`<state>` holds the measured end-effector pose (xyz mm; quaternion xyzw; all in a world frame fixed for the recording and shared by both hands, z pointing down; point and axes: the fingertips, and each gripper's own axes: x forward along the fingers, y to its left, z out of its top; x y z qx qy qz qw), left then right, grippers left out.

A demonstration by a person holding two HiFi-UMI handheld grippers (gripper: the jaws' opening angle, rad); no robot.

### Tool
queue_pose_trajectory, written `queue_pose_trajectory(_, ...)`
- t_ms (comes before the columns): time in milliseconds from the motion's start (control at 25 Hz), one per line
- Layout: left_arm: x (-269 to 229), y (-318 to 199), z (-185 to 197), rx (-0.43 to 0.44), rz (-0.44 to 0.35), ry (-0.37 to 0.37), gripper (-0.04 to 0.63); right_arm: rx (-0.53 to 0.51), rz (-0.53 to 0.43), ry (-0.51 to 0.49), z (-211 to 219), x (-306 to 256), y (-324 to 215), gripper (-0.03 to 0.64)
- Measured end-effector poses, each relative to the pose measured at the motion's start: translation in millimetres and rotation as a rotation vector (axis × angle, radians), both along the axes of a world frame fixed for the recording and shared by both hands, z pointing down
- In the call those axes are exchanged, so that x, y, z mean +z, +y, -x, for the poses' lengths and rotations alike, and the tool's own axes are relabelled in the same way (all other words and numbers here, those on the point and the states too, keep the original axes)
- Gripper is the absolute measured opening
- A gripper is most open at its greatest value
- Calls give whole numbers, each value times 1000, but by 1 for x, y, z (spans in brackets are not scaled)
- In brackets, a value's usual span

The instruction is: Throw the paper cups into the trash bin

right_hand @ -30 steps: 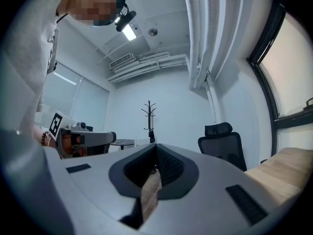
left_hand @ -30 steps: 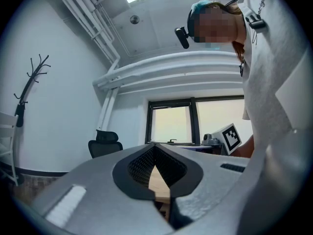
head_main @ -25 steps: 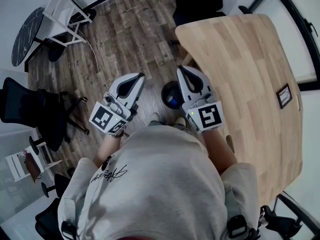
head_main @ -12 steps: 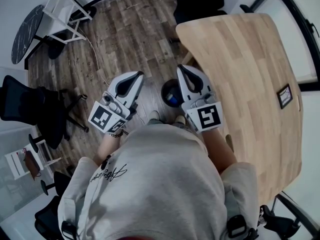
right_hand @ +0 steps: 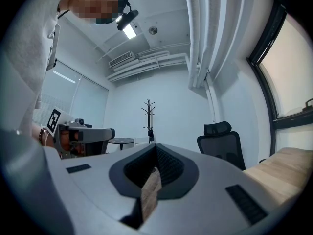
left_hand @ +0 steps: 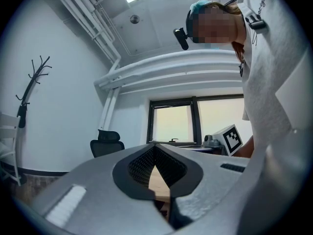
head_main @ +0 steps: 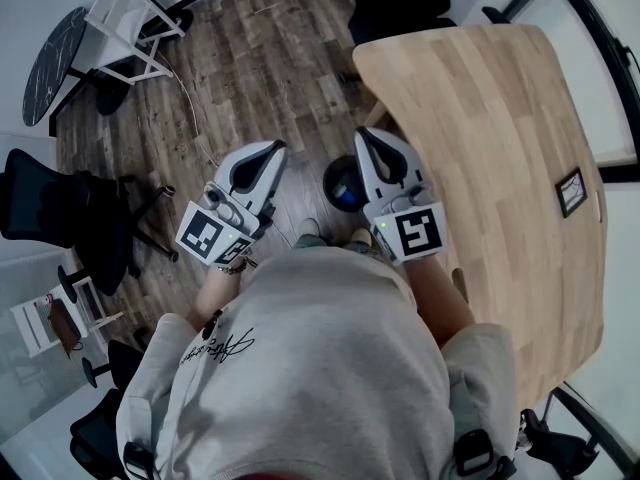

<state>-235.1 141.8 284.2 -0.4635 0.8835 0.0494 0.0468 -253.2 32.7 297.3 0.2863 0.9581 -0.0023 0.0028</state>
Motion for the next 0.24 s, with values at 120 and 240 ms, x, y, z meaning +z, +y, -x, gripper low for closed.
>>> queue_pose_trajectory(120, 1, -1, 0, 0, 3, -2, 3, -5, 0, 0, 0, 1, 1, 8)
queue_pose_trajectory(240, 1, 0, 0, -2, 5, -3, 3, -9, -1, 0, 1, 1, 3, 8)
